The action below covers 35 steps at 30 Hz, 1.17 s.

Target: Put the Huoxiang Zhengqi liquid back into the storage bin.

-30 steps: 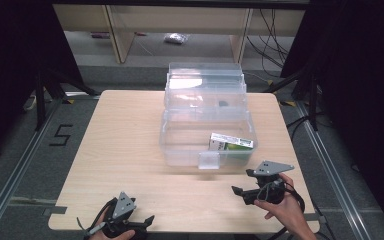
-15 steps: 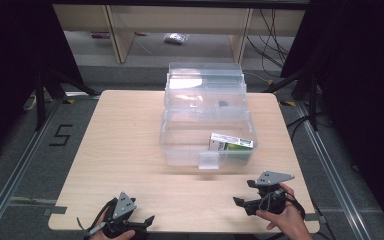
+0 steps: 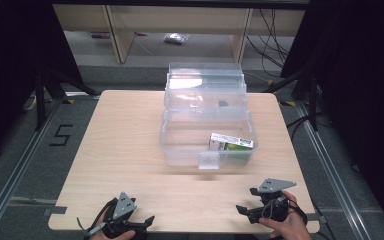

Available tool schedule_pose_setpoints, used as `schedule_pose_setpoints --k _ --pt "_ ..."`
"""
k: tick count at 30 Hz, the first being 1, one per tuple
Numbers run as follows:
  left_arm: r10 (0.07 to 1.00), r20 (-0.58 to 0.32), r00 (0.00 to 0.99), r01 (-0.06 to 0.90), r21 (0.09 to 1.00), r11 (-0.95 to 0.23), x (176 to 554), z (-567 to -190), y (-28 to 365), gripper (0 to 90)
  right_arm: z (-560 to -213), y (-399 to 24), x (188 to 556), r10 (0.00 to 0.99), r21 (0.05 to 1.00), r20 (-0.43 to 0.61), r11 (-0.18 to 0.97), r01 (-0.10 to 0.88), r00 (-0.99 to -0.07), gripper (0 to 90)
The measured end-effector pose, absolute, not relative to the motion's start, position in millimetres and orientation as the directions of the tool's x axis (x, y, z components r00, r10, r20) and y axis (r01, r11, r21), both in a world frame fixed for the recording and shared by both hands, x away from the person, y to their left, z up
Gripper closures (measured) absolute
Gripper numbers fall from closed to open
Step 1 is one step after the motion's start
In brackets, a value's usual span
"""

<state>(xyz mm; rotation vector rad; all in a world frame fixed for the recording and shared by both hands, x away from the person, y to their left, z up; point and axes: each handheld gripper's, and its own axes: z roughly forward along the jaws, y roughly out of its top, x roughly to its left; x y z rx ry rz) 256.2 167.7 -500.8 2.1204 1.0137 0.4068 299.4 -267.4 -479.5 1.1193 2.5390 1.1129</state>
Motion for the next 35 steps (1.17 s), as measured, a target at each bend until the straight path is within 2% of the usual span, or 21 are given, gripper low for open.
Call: schedule_pose_setpoints --k 14,17,18,21,31,35 --pt "0.77 -0.035 0.637 0.541 0.732 -0.415 256 -501 167 15.0 -493 -264 289 0.66 0.636 0.141 0.511 0.578 -0.738 18.0" --pt "0.773 -0.039 0.634 0.541 0.737 -0.406 256 -501 167 15.0 -493 -261 284 0.68 0.6 0.17 0.502 0.622 -0.713 17.7" --pt "0.772 -0.031 0.635 0.536 0.737 -0.411 256 -501 167 15.0 -495 -262 286 0.666 0.625 0.148 0.509 0.592 -0.731 17.6" --pt "0.772 -0.039 0.634 0.54 0.737 -0.406 256 -501 167 15.0 -496 -262 285 0.661 0.629 0.142 0.515 0.583 -0.737 17.6" --pt "0.771 -0.031 0.636 0.534 0.739 -0.411 256 -501 166 15.0 -495 -262 286 0.649 0.621 0.129 0.537 0.571 -0.75 17.5" --pt "0.772 -0.031 0.635 0.536 0.737 -0.411 256 -501 166 15.0 -495 -261 284 0.663 0.62 0.158 0.51 0.597 -0.731 17.3"
